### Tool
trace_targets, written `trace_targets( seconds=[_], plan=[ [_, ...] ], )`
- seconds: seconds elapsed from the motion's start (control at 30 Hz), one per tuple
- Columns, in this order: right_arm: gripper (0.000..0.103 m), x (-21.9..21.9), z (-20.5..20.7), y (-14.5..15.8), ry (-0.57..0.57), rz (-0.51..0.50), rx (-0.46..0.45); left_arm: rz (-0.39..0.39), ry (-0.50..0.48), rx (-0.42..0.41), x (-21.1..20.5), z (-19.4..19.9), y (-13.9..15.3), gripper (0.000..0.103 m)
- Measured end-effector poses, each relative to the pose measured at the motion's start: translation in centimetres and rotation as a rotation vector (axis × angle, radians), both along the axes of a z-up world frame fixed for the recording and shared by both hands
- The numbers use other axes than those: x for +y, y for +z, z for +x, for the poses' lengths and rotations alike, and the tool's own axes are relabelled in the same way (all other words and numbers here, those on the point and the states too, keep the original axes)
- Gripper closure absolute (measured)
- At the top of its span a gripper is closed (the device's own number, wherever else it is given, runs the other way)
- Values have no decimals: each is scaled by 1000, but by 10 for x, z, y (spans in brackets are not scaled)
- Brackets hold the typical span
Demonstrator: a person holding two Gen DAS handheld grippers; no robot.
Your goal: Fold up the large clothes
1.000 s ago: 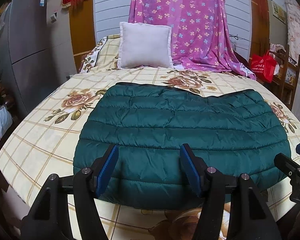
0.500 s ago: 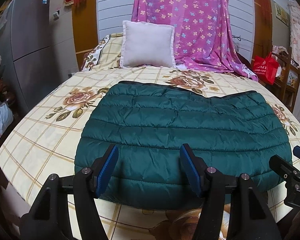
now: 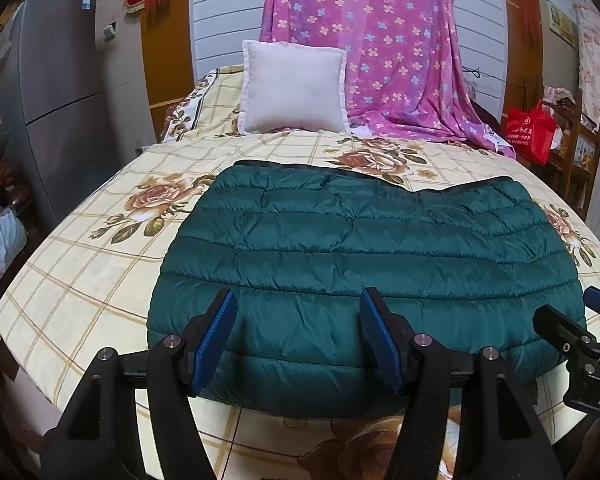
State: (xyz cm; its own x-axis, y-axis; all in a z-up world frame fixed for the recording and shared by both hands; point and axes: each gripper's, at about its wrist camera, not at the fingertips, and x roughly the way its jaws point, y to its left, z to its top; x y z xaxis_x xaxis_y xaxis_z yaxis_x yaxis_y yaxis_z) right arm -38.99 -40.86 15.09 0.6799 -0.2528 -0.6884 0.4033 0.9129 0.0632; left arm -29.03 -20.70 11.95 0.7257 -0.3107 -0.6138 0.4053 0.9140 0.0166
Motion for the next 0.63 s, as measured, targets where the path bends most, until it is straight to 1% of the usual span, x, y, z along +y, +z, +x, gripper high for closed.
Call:
trace_targets(
  seconds=[0.3,0.63],
  plan=[
    [0,-2,4,-1,-1,6,2,-3,0,0,0,0,0,57],
    [0,-5,10,-6,1,16,13,-24,-6,40,2,8,-4,57]
  ],
)
